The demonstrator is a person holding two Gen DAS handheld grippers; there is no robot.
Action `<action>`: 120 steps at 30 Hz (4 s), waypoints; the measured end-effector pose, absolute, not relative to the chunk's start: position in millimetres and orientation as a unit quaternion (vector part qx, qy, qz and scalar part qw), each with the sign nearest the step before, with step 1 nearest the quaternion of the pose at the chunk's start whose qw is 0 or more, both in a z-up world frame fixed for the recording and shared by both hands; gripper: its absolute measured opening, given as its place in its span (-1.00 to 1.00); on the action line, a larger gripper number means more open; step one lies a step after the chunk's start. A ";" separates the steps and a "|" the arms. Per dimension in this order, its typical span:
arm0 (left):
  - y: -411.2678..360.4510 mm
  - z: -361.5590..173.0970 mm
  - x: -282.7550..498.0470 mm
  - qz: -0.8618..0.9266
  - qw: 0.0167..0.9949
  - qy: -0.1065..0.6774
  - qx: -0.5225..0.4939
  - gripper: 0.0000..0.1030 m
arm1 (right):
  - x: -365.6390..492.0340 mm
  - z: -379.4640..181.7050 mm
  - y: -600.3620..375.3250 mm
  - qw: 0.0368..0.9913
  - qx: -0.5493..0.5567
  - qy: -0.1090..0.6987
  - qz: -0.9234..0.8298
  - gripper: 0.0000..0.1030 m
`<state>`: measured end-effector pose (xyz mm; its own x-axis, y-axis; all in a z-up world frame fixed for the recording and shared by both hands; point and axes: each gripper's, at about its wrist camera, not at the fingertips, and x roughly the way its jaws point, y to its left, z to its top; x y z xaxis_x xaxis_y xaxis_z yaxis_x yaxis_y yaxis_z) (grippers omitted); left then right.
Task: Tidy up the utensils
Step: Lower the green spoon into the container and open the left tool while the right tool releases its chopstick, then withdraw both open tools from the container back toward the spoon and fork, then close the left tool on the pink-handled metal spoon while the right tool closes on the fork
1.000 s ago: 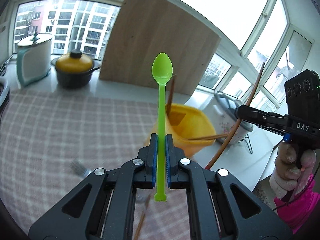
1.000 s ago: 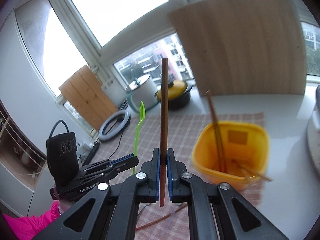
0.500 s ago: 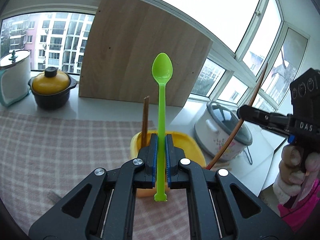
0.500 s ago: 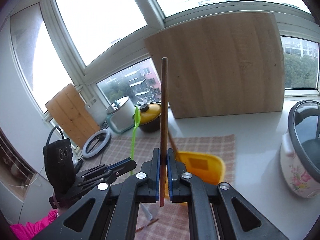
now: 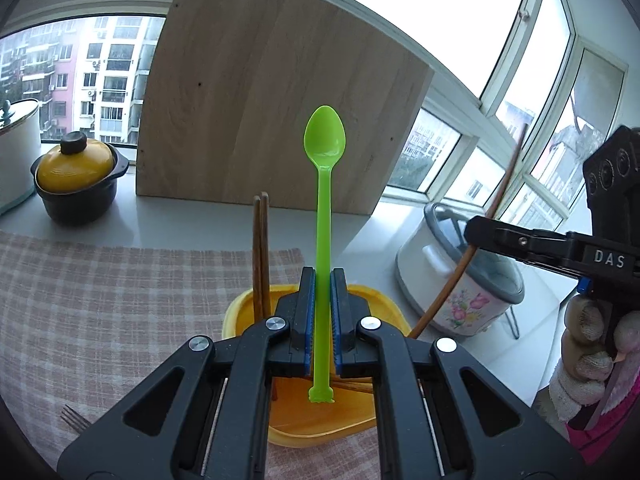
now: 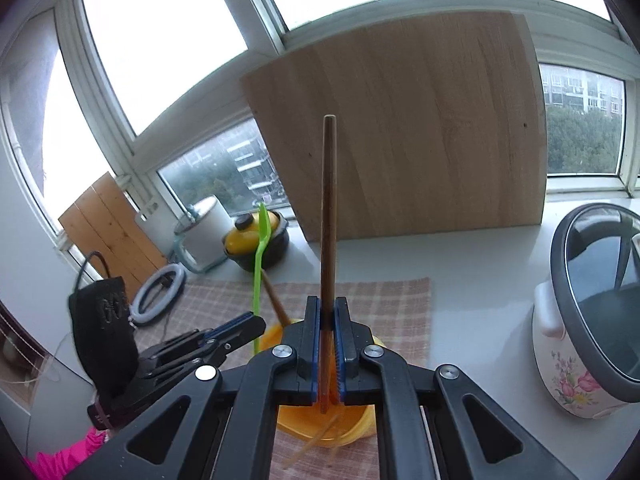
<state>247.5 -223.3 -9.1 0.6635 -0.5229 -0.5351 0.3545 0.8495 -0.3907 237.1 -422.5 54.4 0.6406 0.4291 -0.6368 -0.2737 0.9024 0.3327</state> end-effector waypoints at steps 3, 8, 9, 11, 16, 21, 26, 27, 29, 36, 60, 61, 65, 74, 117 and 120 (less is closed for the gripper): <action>-228.1 -14.1 245.1 -0.241 0.904 0.333 -0.119 -0.91 | 243.7 42.2 -426.3 0.893 0.111 0.389 0.197 -0.93; -229.1 -23.6 246.9 -0.232 0.903 0.343 -0.119 -0.91 | 249.8 29.0 -429.6 0.886 0.119 0.400 0.201 -0.93; -228.6 -25.2 246.8 -0.230 0.902 0.345 -0.119 -0.91 | 250.6 27.2 -429.2 0.885 0.119 0.402 0.202 -0.93; -227.9 -27.6 245.0 -0.230 0.901 0.348 -0.117 -0.91 | 251.3 24.5 -427.8 0.883 0.117 0.405 0.205 -0.93; -226.7 -28.5 238.2 -0.228 0.902 0.351 -0.107 -0.91 | 251.5 17.2 -424.1 0.878 0.114 0.413 0.212 -0.93; -224.4 -31.6 235.4 -0.227 0.899 0.359 -0.109 -0.91 | 252.1 7.9 -421.4 0.873 0.111 0.423 0.214 -0.93; -221.9 -31.2 231.6 -0.229 0.896 0.365 -0.108 -0.91 | 249.6 4.0 -417.6 0.871 0.103 0.430 0.214 -0.86; -221.7 -30.8 231.0 -0.229 0.895 0.367 -0.107 -0.90 | 248.8 3.6 -416.8 0.871 0.101 0.430 0.214 -0.80; -220.1 -30.2 230.2 -0.231 0.893 0.370 -0.108 -0.78 | 246.9 3.2 -415.7 0.872 0.097 0.430 0.213 -0.63; -207.4 -22.3 214.5 -0.228 0.897 0.363 -0.106 -0.72 | 236.5 4.7 -413.6 0.878 0.090 0.427 0.196 -0.41; -67.2 -25.4 133.9 -0.122 0.905 0.396 -0.091 -0.33 | 143.8 24.8 -374.1 0.894 0.056 0.367 0.251 -0.03; -63.6 -29.2 130.9 -0.119 0.904 0.401 -0.094 -0.33 | 140.9 22.0 -368.0 0.891 0.049 0.370 0.259 0.01; -48.2 -50.1 116.9 -0.108 0.892 0.425 -0.111 -0.33 | 130.9 2.3 -340.7 0.873 0.023 0.392 0.289 0.05; -47.2 -96.1 91.6 -0.114 0.859 0.483 -0.125 -0.33 | 124.6 -33.7 -298.7 0.844 -0.009 0.433 0.317 0.05; -85.7 -155.9 109.3 -0.110 0.856 0.505 -0.031 -0.32 | 204.0 -93.7 -191.3 0.784 -0.049 0.526 0.325 -0.01; -85.9 -156.9 105.3 -0.097 0.864 0.494 -0.024 -0.36 | 217.2 -102.0 -180.8 0.780 -0.049 0.535 0.322 -0.01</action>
<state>105.3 -85.9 -156.9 0.4942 -0.1909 -0.8481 0.1428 0.9802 -0.1374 217.2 -180.8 -102.0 0.2206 0.4499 -0.8654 -0.5546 0.7877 0.2681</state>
